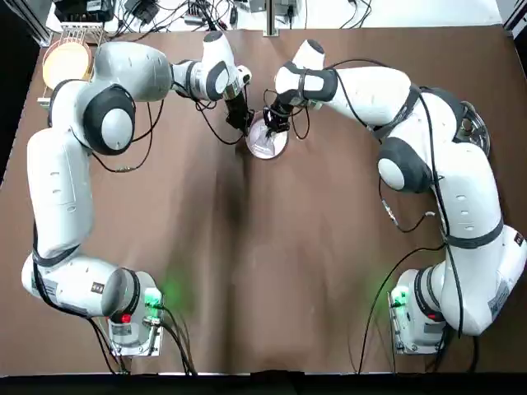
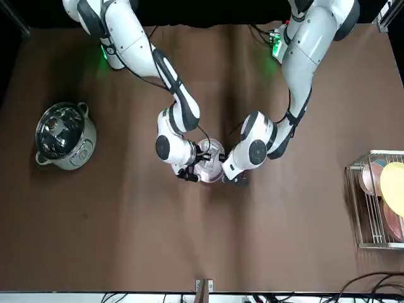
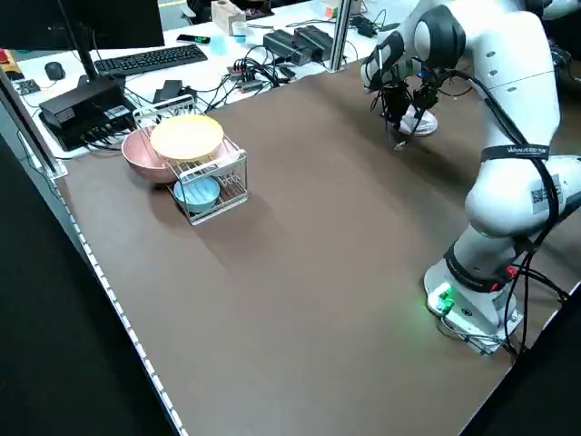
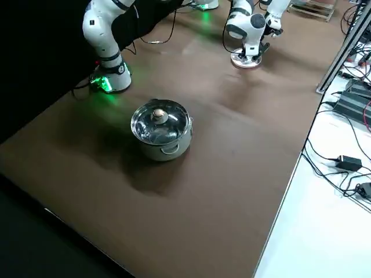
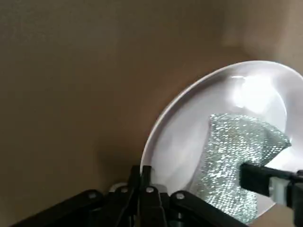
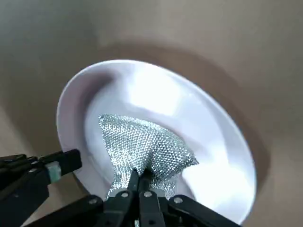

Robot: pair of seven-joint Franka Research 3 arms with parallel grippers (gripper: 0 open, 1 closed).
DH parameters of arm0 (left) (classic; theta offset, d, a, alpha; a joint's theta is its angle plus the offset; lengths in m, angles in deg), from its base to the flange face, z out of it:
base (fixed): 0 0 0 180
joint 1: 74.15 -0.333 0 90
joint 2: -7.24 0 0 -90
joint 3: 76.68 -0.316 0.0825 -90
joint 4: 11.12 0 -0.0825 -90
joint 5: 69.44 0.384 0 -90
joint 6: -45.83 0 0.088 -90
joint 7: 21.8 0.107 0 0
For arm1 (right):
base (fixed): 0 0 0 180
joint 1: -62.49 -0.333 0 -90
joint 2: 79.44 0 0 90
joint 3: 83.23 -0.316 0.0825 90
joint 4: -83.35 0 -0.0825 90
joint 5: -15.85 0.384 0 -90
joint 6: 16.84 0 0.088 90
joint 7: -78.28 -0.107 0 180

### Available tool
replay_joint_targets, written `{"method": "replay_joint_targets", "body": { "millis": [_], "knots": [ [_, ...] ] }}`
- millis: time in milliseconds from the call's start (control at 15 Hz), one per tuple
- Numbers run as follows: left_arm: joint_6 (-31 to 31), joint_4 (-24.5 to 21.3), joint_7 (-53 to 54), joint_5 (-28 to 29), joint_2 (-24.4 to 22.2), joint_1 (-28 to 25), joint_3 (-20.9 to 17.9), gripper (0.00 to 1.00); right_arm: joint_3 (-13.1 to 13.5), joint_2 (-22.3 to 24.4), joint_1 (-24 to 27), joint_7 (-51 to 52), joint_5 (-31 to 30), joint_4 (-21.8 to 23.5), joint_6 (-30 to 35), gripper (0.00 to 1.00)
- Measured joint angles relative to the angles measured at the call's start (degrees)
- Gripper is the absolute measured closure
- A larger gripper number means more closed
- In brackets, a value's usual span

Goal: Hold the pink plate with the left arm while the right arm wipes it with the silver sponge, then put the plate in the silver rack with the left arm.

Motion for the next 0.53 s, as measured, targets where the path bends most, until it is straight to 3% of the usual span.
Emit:
{"method": "replay_joint_targets", "body": {
  "millis": [533],
  "knots": [
    [0.0,0.0,0.0,0.0,0.0,0.0,0.0,0.97,0.1,-1.6,-2.4,-0.6,0.6,-2.3,-5.6,0.99]
  ]
}}
